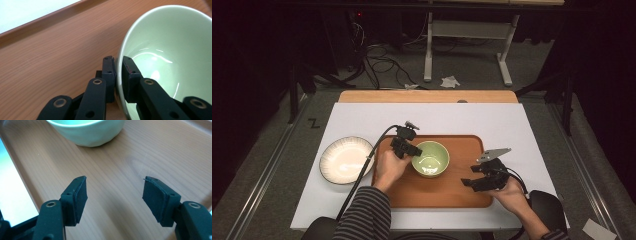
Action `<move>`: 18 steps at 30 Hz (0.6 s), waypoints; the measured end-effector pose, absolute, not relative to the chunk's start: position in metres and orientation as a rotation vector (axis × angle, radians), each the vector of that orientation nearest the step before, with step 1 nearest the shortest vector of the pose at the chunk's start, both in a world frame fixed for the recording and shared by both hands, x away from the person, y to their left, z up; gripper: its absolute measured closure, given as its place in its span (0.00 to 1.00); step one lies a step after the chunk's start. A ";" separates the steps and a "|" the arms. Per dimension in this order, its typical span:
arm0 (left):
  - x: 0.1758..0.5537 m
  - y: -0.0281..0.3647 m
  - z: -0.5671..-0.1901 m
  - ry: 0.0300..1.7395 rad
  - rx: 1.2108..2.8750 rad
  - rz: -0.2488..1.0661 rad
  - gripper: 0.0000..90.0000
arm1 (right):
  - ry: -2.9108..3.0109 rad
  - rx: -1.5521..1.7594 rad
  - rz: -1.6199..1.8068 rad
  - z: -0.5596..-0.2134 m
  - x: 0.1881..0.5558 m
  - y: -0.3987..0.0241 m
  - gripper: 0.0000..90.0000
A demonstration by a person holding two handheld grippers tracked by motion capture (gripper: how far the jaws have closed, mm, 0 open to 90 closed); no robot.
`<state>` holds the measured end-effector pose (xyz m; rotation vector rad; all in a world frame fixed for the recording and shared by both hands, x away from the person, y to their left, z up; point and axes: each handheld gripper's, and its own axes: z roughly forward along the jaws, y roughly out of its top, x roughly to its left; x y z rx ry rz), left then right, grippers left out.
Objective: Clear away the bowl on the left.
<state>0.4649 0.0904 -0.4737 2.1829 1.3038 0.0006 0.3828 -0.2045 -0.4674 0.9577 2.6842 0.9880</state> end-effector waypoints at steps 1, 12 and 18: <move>0.465 0.090 -0.473 1.300 2.182 -0.002 0.86 | 2.685 0.956 0.991 -0.468 0.383 -0.204 0.42; 0.455 0.102 -0.454 1.256 2.142 0.071 0.61 | 2.683 0.958 0.989 -0.468 0.383 -0.204 0.42; 0.447 0.120 -0.439 1.231 2.096 0.108 0.57 | 2.680 0.963 0.982 -0.468 0.383 -0.205 0.42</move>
